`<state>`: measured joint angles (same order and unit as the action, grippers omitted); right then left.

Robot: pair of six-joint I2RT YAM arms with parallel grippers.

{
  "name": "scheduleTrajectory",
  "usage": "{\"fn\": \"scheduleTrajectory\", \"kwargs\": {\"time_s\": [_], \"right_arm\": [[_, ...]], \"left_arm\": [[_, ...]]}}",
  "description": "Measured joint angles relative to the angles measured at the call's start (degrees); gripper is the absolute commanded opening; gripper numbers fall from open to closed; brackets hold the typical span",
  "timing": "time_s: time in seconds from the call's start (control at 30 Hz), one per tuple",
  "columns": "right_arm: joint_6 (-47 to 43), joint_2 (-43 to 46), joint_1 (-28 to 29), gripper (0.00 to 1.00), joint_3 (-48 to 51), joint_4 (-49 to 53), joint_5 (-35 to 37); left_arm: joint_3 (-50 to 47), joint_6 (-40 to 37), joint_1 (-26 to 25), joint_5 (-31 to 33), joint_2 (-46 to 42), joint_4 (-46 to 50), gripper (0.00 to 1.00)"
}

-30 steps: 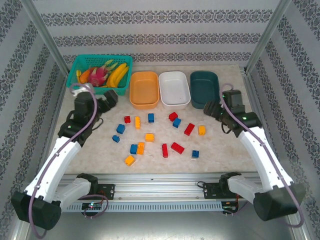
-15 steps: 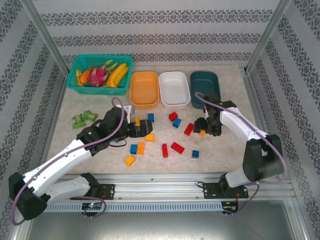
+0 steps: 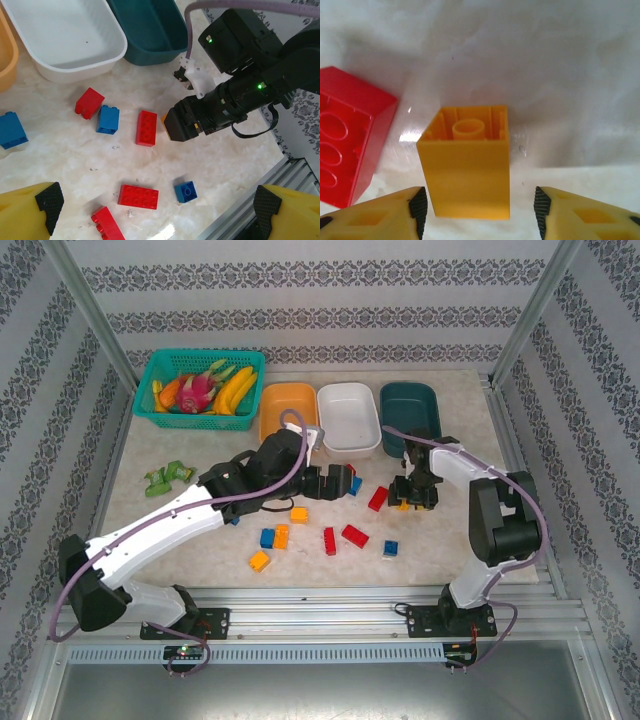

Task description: Sort the legos into containers by color

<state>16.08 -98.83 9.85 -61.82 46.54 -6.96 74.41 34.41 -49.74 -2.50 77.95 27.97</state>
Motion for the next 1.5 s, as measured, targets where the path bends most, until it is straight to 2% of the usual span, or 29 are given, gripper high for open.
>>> {"fn": "scheduleTrajectory", "kwargs": {"time_s": [0.13,0.5,0.73,0.83,0.93,1.07,1.2,1.37,1.5], "right_arm": [[-0.31,-0.98,0.0,0.53,-0.87,-0.61,0.02],[-1.55,-3.28,0.0,0.29,-3.56,-0.94,0.22],[-1.27,3.48,0.0,0.26,-4.66,1.88,2.03],[-1.22,6.45,-0.28,0.26,-10.21,4.22,3.1],[-1.03,5.62,-1.4,0.25,-18.34,4.81,3.37],[-0.74,-1.64,-3.91,0.24,-30.23,4.87,3.91],[0.5,-14.78,-5.88,0.23,-41.92,5.16,4.11],[1.7,-30.1,-6.82,0.26,-54.27,7.56,4.28],[2.03,-37.88,-6.86,0.28,-62.27,10.93,4.39]], "left_arm": [[0.79,-0.44,-0.15,-0.04,1.44,0.17,1.0],[1.05,-0.63,-0.15,-0.11,1.53,0.2,1.0],[4.42,-0.61,-0.09,-0.24,3.19,1.49,1.0],[9.62,-0.61,0.85,-1.49,5.95,2.25,1.0],[15.43,-0.61,3.06,-3.37,9.79,2.38,1.0],[23.15,-0.57,6.95,-6.01,16.28,3.02,1.0],[29.99,-0.09,10.45,-8.66,23.1,3.58,1.0],[36.2,0.13,12.76,-10.86,29.83,4.9,1.0],[37.83,0.42,13.38,-11.5,32.26,6.12,1.0]]}}
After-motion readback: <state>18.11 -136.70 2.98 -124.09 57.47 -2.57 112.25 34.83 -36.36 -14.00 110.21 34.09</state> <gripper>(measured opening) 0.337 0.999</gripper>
